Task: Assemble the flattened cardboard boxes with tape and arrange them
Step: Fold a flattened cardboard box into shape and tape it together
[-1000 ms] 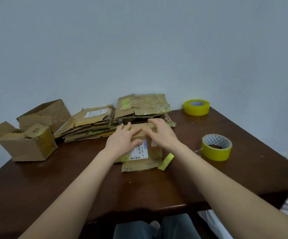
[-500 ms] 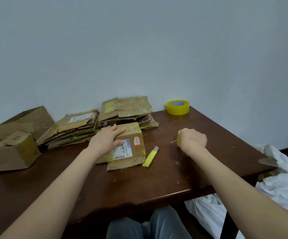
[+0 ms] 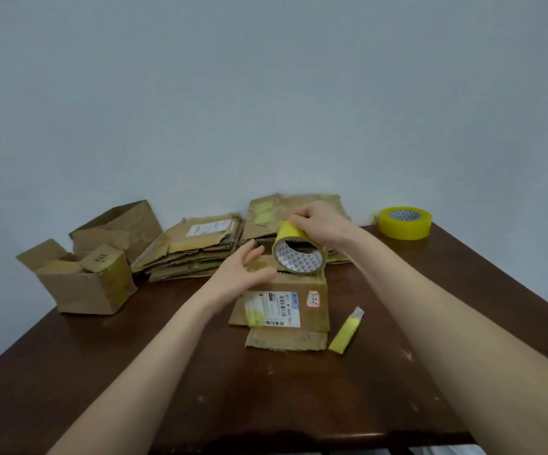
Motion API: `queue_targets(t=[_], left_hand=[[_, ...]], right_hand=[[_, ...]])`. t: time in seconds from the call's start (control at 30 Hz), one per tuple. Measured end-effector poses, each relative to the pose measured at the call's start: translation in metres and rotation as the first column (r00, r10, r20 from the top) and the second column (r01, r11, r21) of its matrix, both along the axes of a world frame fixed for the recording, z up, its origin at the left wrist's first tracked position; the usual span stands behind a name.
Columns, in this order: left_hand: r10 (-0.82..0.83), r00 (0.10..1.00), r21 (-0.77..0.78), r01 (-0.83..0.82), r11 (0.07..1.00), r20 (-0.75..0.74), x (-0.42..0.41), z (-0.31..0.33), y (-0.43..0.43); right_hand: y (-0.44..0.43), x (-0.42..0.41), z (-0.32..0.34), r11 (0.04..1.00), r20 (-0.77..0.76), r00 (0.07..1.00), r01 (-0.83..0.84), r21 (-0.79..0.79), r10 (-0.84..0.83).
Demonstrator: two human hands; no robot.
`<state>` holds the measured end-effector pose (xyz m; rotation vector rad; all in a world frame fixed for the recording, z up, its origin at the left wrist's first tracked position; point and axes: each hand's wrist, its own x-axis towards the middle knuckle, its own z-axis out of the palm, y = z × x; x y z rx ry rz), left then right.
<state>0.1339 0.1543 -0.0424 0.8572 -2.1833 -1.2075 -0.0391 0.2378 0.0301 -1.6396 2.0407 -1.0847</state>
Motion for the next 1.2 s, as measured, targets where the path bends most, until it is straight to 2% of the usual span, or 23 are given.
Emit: queue_targets(t=[0.07, 0.17, 0.3, 0.4, 0.47, 0.57, 0.73, 0.93, 1.13, 1.2], left_hand=[[0.101, 0.986, 0.109, -0.087, 0.990, -0.133, -0.004, 0.013, -0.001], [0.254, 0.933, 0.216, -0.201, 0.955, -0.253, -0.018, 0.034, 0.001], [0.333, 0.901, 0.206, -0.283, 0.937, -0.278, -0.028, 0.037, -0.002], [0.431, 0.847, 0.245, -0.367, 0.898, -0.311, -0.024, 0.030, -0.007], [0.469, 0.823, 0.246, -0.406, 0.880, -0.320, -0.021, 0.026, -0.007], [0.527, 0.790, 0.237, -0.472, 0.849, -0.313, -0.020, 0.022, -0.008], [0.562, 0.781, 0.195, -0.527, 0.827, -0.272, -0.014, 0.019, -0.011], [0.621, 0.749, 0.210, -0.584, 0.784, -0.233, -0.001, 0.005, -0.015], [0.570, 0.808, 0.252, -0.526, 0.813, -0.152, 0.000, -0.026, -0.005], [0.551, 0.830, 0.241, -0.519, 0.820, -0.084, -0.002, -0.035, -0.002]], right_hand=[[-0.009, 0.002, 0.001, 0.999, -0.047, 0.998, -0.033, 0.015, 0.033], [-0.017, 0.006, 0.002, 0.999, -0.089, 0.995, -0.053, 0.006, 0.053], [-0.018, 0.007, 0.000, 0.998, -0.096, 0.994, -0.061, -0.013, 0.059], [-0.007, -0.008, -0.012, 0.987, -0.023, 0.989, -0.146, 0.066, 0.148], [-0.004, -0.017, -0.024, 0.991, 0.045, 0.991, -0.130, 0.038, 0.128], [-0.006, -0.018, -0.028, 0.993, 0.126, 0.988, -0.078, -0.085, 0.088], [-0.009, -0.011, -0.018, 0.988, -0.009, 0.998, -0.068, -0.142, 0.068], [-0.007, -0.008, -0.010, 0.996, -0.238, 0.970, -0.059, -0.069, 0.041], [-0.011, -0.005, -0.015, 0.993, -0.213, 0.971, -0.117, -0.033, 0.108], [-0.011, -0.002, -0.019, 0.992, -0.237, 0.966, -0.116, -0.043, 0.103]])
